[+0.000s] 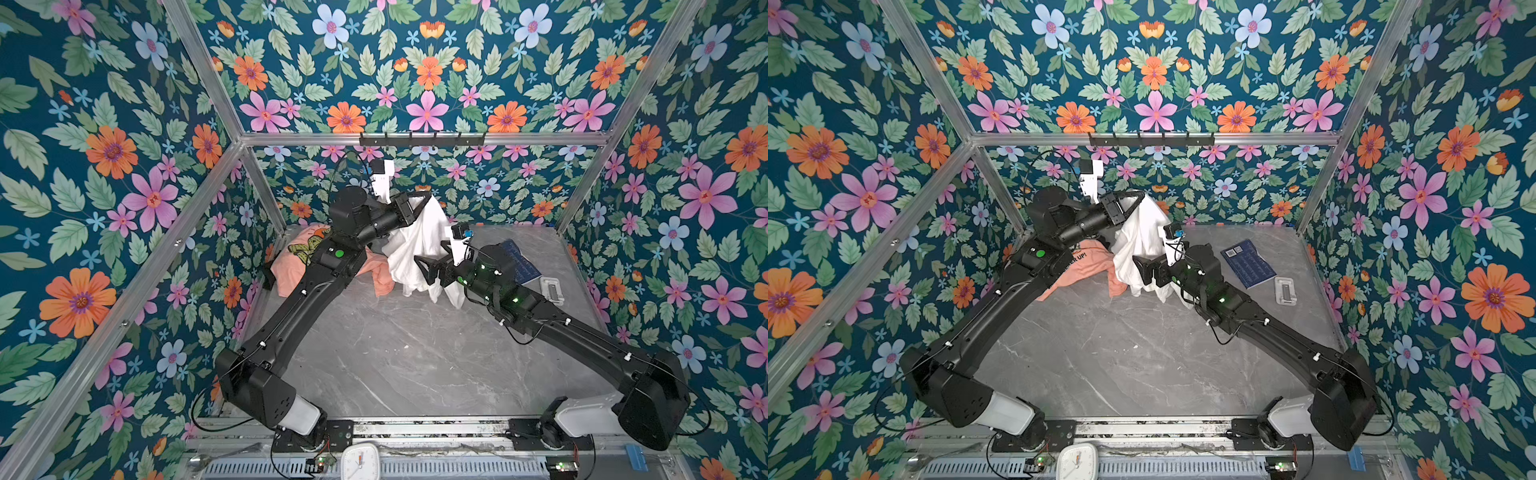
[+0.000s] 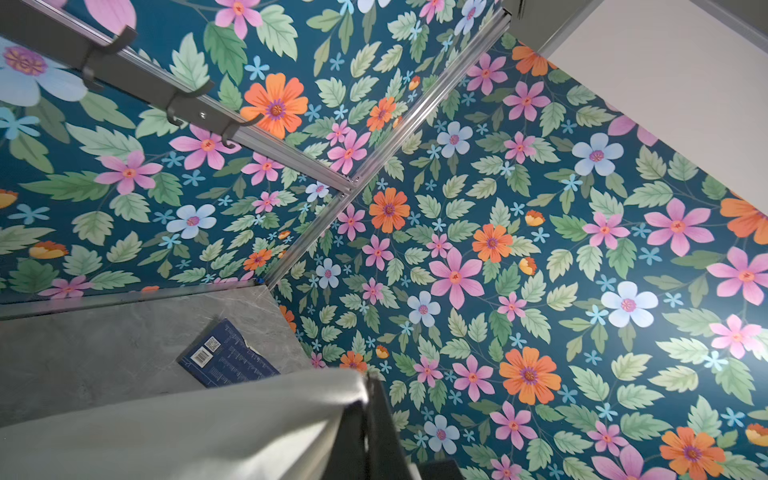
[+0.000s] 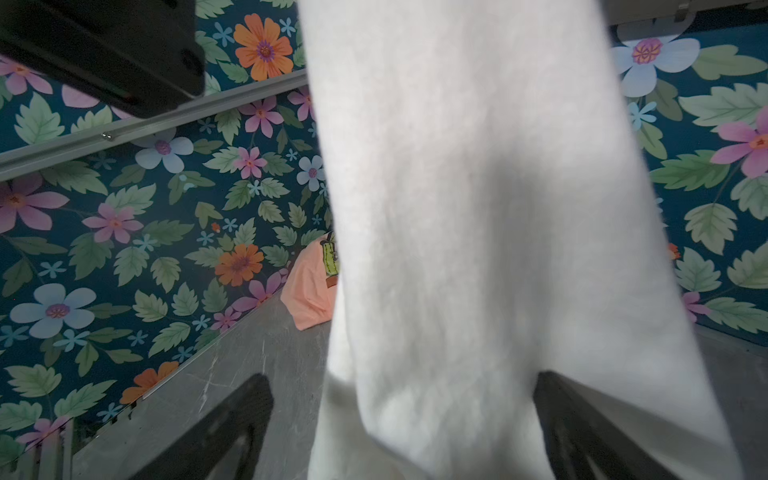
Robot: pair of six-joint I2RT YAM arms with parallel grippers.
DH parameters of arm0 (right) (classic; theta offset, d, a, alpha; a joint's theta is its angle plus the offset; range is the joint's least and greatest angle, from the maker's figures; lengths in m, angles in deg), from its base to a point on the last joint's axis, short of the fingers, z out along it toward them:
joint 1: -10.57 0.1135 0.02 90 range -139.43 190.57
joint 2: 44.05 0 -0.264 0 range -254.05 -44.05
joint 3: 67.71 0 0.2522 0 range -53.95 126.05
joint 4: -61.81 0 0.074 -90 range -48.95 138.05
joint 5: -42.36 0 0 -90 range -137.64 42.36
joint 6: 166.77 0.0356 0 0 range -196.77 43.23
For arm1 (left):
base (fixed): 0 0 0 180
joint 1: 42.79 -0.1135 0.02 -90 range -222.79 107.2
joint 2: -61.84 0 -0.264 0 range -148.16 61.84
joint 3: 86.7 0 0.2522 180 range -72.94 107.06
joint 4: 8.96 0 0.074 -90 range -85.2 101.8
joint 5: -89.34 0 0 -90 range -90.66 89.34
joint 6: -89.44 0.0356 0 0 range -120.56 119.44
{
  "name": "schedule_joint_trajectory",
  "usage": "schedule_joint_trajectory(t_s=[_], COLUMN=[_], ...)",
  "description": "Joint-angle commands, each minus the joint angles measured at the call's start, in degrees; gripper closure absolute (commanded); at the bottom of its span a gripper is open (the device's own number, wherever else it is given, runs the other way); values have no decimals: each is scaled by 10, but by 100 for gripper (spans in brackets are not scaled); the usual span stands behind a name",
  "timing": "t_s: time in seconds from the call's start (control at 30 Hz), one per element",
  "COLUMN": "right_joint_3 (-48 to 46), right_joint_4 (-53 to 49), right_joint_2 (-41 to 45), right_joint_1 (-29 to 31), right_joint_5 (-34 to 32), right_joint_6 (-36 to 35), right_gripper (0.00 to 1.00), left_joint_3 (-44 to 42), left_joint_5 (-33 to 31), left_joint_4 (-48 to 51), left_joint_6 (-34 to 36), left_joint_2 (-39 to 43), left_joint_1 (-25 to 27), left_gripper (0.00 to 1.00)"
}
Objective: Pick out a specific cloth from the pile
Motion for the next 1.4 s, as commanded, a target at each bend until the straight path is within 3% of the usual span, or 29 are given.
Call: schedule_joint_trajectory(t_s=[0.0,0.13,0.27,0.83,1.37], right_joint_3=[6,5,-2,-11,-16], right_joint_4=[9,13,19,14,-131], right_joint_2=[-6,-14,-10,18,144], right_joint_1=[0,0,0,0,0], right_joint_5=[-35,-51,-47,-23,107], right_joint_6=[8,7,4,-1,50], right_gripper=[1,2,16,98,100], left_joint_3=[9,16,18,22,-40], left_joint_5=[0,1,-1,-8,-9], left_joint_4=[-43,-43,-42,-16,37], left_joint_6=[10,13,17,35,48], left_joint_2=[-2,-5,-4,-2,48], left_joint_1=[8,17,21,22,31], left_gripper=[100,100,100,100,100])
